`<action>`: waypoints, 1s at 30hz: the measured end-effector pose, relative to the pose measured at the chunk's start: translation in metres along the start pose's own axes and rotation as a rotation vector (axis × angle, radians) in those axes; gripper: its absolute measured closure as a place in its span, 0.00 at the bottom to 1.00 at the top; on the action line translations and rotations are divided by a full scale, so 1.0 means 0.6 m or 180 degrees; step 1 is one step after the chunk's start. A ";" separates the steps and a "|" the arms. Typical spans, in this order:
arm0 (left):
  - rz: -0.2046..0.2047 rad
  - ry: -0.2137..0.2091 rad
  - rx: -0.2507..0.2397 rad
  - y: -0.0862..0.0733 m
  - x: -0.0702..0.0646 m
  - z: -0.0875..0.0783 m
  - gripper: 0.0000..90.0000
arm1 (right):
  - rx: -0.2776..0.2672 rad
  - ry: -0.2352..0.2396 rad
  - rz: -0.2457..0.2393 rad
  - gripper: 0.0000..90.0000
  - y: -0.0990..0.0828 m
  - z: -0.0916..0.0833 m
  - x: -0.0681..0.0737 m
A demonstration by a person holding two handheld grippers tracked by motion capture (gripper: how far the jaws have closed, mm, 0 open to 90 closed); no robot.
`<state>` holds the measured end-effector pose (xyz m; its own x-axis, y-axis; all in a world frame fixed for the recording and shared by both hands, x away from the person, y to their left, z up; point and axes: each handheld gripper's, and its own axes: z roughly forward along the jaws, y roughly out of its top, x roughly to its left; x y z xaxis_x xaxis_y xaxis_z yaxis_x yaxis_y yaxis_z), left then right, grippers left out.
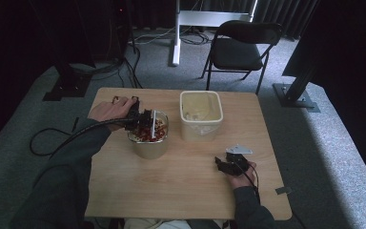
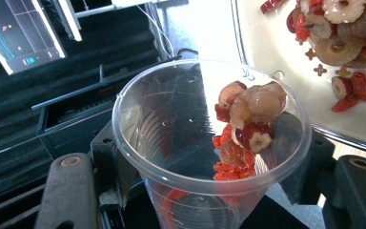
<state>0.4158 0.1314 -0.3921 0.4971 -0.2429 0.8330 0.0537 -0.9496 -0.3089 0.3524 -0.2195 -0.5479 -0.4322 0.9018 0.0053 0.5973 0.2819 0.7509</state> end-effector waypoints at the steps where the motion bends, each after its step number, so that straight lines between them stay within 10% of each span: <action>1: -0.0003 0.0005 -0.0009 0.000 0.000 0.000 0.37 | 0.0000 0.0000 0.0001 0.46 0.000 0.000 0.000; 18: -0.0019 -0.0014 -0.0011 -0.001 0.000 0.000 0.37 | 0.0000 -0.0001 0.0000 0.46 0.000 0.000 0.000; 30: -0.0523 -0.0287 -0.0346 -0.017 0.016 -0.006 0.37 | 0.0000 0.0000 -0.0001 0.46 0.000 0.000 0.000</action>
<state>0.4168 0.1380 -0.3793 0.5650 -0.0690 0.8222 0.0491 -0.9919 -0.1170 0.3524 -0.2195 -0.5479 -0.4324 0.9017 0.0052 0.5971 0.2820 0.7509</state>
